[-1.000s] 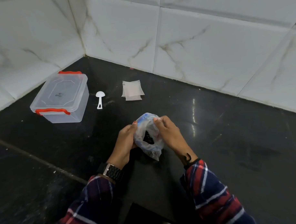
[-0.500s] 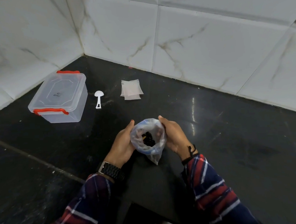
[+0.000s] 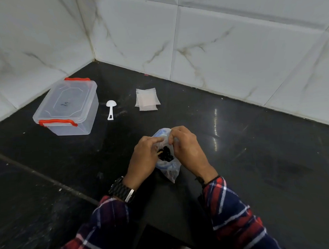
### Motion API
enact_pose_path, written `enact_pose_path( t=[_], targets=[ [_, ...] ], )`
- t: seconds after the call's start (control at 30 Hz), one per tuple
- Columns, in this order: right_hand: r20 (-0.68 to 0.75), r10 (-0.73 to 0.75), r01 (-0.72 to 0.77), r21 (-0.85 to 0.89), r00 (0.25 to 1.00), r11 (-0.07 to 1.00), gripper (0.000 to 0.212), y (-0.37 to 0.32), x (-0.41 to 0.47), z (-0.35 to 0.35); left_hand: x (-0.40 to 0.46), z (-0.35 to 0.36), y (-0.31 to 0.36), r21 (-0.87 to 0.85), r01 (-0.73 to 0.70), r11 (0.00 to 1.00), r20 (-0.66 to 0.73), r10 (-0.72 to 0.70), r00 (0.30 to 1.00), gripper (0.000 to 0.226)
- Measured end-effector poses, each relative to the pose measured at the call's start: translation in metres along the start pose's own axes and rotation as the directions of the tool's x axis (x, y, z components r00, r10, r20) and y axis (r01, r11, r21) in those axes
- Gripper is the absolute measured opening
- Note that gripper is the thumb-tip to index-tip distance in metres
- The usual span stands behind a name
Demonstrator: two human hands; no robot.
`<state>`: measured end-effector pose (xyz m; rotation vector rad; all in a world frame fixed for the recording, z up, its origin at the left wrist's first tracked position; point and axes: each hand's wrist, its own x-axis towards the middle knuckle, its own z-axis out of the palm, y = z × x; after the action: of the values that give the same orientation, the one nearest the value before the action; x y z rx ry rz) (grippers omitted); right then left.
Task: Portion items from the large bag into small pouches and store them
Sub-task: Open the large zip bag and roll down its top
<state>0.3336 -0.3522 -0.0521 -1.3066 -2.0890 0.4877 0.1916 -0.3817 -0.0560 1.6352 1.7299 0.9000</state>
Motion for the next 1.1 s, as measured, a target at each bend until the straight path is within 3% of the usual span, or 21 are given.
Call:
enact_pose_path(
  t=[0.1, 0.3, 0.43, 0.6, 0.7, 0.9, 1.0, 1.1],
  targets=[
    [0.066, -0.023, 0.030, -0.108, 0.998, 0.994, 0.030, 0.003, 0.003, 0.001, 0.002, -0.002, 0.001, 0.031, 0.039, 0.999, 0.083, -0.041, 0.996, 0.046],
    [0.165, 0.023, -0.010, -0.080, 0.986, 0.997, 0.058, 0.000, 0.001, 0.008, 0.008, -0.008, 0.007, 0.012, 0.118, 0.993, 0.315, -0.116, 0.942, 0.081],
    [0.278, 0.086, -0.083, -0.023, 0.957, 0.996, 0.074, -0.003, 0.001, 0.004, 0.012, -0.007, -0.003, -0.202, 0.177, 0.963, 0.263, -0.120, 0.957, 0.079],
    [0.193, 0.138, -0.125, -0.077, 0.971, 0.989, 0.053, -0.007, 0.000, -0.013, 0.004, 0.003, -0.009, -0.304, 0.138, 0.943, 0.040, -0.132, 0.990, 0.047],
    [0.146, 0.177, -0.169, -0.061, 0.973, 0.984, 0.036, -0.009, -0.004, -0.012, -0.003, 0.007, -0.003, -0.241, 0.120, 0.963, 0.014, -0.121, 0.993, 0.061],
    [0.153, 0.220, -0.224, 0.008, 0.963, 0.974, 0.048, -0.012, -0.001, -0.012, -0.002, 0.002, 0.010, -0.126, 0.151, 0.980, 0.158, -0.130, 0.979, 0.087],
    [0.179, 0.281, -0.300, 0.089, 0.943, 0.950, 0.052, -0.016, 0.004, -0.013, 0.000, -0.004, 0.017, -0.270, 0.225, 0.936, 0.276, -0.148, 0.950, 0.088],
    [0.230, 0.369, -0.417, 0.212, 0.900, 0.884, 0.057, -0.012, 0.009, -0.014, 0.001, -0.012, 0.020, -0.499, 0.312, 0.808, 0.358, -0.135, 0.924, 0.078]
  ],
)
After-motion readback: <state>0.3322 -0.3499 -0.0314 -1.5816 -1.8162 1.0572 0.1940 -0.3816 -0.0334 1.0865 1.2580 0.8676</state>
